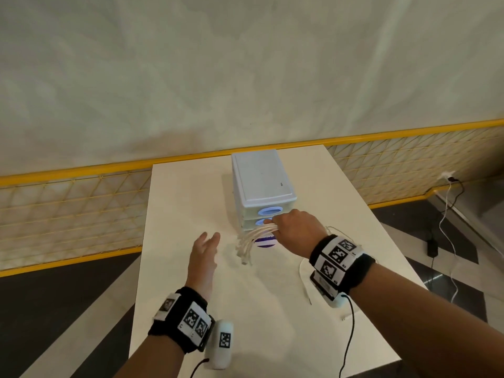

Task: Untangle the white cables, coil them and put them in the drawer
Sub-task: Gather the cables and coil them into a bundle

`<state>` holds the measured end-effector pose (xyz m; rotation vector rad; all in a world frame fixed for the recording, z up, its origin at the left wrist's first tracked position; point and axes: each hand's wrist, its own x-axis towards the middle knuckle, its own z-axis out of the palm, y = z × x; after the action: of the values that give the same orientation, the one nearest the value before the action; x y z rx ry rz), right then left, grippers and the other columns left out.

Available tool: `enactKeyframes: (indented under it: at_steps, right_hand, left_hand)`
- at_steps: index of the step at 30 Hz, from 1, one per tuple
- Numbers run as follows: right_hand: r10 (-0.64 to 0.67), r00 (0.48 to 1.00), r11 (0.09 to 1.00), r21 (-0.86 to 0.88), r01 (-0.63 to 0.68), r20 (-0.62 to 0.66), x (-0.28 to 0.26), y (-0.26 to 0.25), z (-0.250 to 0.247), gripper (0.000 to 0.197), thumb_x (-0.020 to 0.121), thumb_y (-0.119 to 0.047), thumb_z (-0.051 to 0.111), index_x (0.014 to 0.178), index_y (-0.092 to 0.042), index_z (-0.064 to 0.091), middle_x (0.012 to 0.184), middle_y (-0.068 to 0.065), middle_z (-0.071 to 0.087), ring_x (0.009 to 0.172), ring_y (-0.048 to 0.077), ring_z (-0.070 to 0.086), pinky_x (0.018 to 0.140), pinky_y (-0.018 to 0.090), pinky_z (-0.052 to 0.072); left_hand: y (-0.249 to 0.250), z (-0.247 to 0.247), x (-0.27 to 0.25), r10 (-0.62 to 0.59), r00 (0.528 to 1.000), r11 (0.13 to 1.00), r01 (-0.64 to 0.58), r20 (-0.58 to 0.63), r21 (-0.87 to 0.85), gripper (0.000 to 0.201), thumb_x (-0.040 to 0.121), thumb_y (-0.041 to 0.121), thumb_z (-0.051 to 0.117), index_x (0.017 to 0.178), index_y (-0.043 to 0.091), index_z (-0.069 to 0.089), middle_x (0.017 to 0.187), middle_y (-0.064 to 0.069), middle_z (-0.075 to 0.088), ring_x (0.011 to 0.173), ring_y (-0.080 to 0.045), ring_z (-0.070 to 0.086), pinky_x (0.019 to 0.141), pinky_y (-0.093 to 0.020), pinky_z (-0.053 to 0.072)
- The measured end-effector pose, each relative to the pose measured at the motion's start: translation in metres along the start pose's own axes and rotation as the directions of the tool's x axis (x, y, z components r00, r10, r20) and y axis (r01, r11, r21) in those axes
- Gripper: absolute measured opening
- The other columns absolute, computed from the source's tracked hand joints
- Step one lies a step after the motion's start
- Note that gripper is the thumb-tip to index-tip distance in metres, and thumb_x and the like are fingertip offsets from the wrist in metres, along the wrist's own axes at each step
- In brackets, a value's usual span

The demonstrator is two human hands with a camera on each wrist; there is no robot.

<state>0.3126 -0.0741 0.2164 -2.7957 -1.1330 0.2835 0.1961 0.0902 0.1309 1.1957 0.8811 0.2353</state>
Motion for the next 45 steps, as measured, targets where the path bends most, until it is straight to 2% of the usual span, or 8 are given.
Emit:
enactKeyframes:
  at_steps: [3,7,11,14,22,33,40,45]
  right_hand:
    - [0.005,1.0,1.0,-0.018,-0.004,0.026,-0.004,-0.004,-0.007,0.027,0.09,-0.022,0.039,0.099,-0.018,0.063,0.096,0.011,0.066,0.086,0.033,0.061,0.065,0.03,0.037]
    - [0.007,0.999,1.0,-0.025,-0.005,0.049,-0.013,-0.015,-0.018,0.023,0.089,-0.018,0.04,0.092,-0.016,0.063,0.086,0.01,0.062,0.075,0.031,0.056,0.063,0.031,0.036]
    - [0.01,1.0,0.999,0.038,-0.01,0.014,-0.015,-0.021,-0.025,0.025,0.091,-0.02,0.04,0.095,-0.013,0.064,0.089,0.012,0.061,0.074,0.029,0.052,0.063,0.031,0.032]
    - [0.017,1.0,0.99,0.14,-0.014,-0.021,-0.016,-0.018,-0.024,0.028,0.092,-0.02,0.041,0.106,-0.012,0.063,0.108,0.012,0.065,0.091,0.033,0.057,0.066,0.029,0.03]
    - [0.123,0.992,0.84,0.531,-0.108,0.008,-0.012,-0.019,-0.006,0.028,0.093,-0.016,0.041,0.096,-0.006,0.067,0.057,-0.001,0.05,0.058,0.02,0.048,0.057,0.03,0.04]
    - [0.247,0.956,0.209,0.955,-0.21,0.156,-0.012,-0.039,0.01,0.037,0.094,-0.015,0.041,0.062,-0.019,0.058,0.041,-0.007,0.041,0.041,0.014,0.038,0.043,0.024,0.033]
    - [0.258,0.956,0.064,0.985,-0.16,0.139,-0.008,-0.041,0.014,0.036,0.096,-0.018,0.044,0.06,-0.014,0.047,0.038,-0.004,0.036,0.036,0.014,0.033,0.044,0.027,0.032]
    - [0.269,0.954,0.197,0.962,-0.188,0.132,-0.007,-0.044,0.012,0.052,0.095,-0.027,0.048,0.044,-0.017,0.046,0.033,-0.003,0.039,0.033,0.015,0.038,0.041,0.022,0.036]
  left_hand:
    - [0.0,0.008,-0.011,0.35,0.914,0.871,-0.398,0.204,0.29,0.071,0.078,0.043,0.067,0.141,0.029,0.036,0.14,0.013,0.041,0.124,-0.002,0.041,0.099,-0.025,0.032]
    - [-0.008,0.024,-0.011,0.306,0.8,0.723,-0.548,0.516,0.422,0.075,0.065,0.051,0.074,0.132,0.039,0.043,0.131,0.027,0.046,0.122,0.005,0.043,0.102,-0.022,0.035]
    - [-0.008,0.036,-0.011,0.284,0.862,0.782,-0.461,0.419,0.419,0.02,0.082,0.045,0.059,0.09,0.028,0.063,0.079,0.012,0.064,0.074,-0.015,0.059,0.071,-0.029,0.047]
    - [-0.007,0.041,-0.02,0.229,0.88,0.823,-0.403,0.416,0.4,0.033,0.098,0.031,0.046,0.074,0.016,0.063,0.079,0.003,0.068,0.069,-0.006,0.059,0.056,-0.013,0.042]
    - [-0.013,0.056,-0.038,0.113,0.923,0.915,-0.241,0.368,0.324,0.058,0.097,0.036,0.045,0.043,0.013,0.044,0.039,0.0,0.047,0.048,-0.02,0.049,0.054,-0.025,0.042]
    - [-0.006,0.059,-0.042,0.174,0.872,0.855,-0.364,0.457,0.37,0.04,0.054,0.032,0.089,0.079,0.014,0.063,0.06,0.005,0.058,0.057,-0.012,0.048,0.056,-0.026,0.042]
    - [0.001,0.06,-0.037,0.173,0.892,0.797,-0.376,0.419,0.472,0.018,0.076,0.017,0.072,0.074,0.002,0.065,0.061,-0.005,0.059,0.053,-0.013,0.05,0.05,-0.02,0.038]
    - [-0.004,0.06,-0.038,0.151,0.897,0.788,-0.363,0.415,0.497,0.023,0.081,0.017,0.064,0.073,-0.005,0.059,0.059,-0.006,0.051,0.048,-0.009,0.04,0.044,-0.014,0.03]
